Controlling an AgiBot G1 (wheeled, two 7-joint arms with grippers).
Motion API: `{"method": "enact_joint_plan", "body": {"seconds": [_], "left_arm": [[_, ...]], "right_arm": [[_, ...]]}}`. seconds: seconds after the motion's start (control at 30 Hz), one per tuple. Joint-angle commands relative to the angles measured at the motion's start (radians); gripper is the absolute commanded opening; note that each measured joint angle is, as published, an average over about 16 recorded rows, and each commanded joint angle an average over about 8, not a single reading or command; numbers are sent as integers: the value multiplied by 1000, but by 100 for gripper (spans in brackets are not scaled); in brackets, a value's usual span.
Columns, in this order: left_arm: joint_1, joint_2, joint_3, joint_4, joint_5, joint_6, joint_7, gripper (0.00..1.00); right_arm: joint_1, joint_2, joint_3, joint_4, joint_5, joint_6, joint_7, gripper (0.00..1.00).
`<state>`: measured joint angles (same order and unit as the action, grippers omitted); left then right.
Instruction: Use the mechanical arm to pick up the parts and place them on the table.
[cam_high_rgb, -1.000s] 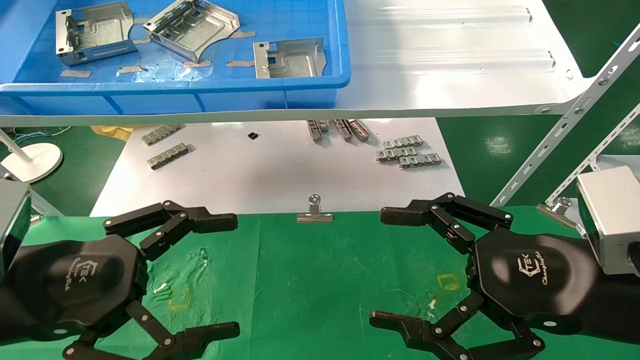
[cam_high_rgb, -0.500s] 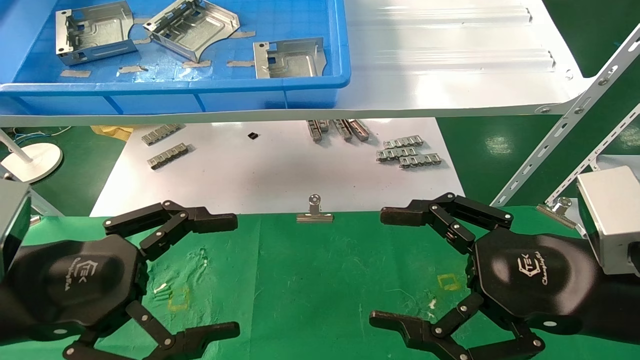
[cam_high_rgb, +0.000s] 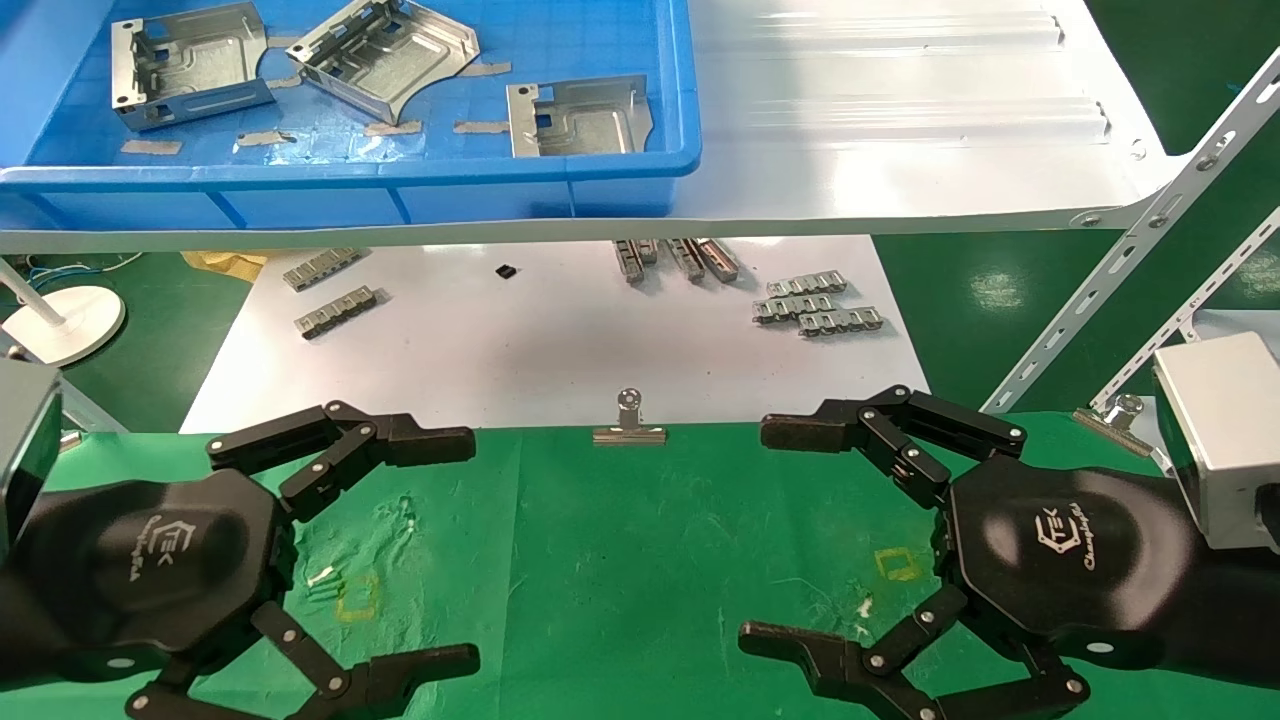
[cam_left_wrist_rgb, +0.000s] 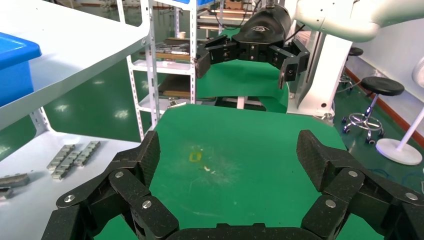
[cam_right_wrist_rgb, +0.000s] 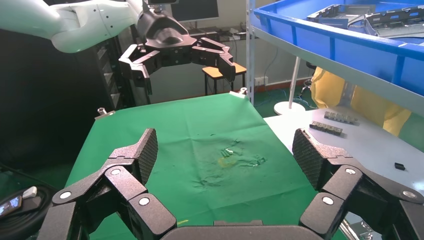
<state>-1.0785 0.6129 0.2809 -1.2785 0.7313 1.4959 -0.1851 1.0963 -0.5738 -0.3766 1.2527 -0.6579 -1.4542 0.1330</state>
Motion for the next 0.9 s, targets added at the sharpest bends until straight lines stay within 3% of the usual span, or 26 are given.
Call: {"method": "enact_joint_plan", "body": {"seconds": [0.03,0.13,0.9], "left_arm": [[0,0,0,0,0,0,0,100],[0,0,0,0,0,0,0,100],[0,0,0,0,0,0,0,100]], "right_arm": [[0,0,0,0,0,0,0,38],[0,0,0,0,0,0,0,0],[0,0,0,0,0,0,0,0]]}}
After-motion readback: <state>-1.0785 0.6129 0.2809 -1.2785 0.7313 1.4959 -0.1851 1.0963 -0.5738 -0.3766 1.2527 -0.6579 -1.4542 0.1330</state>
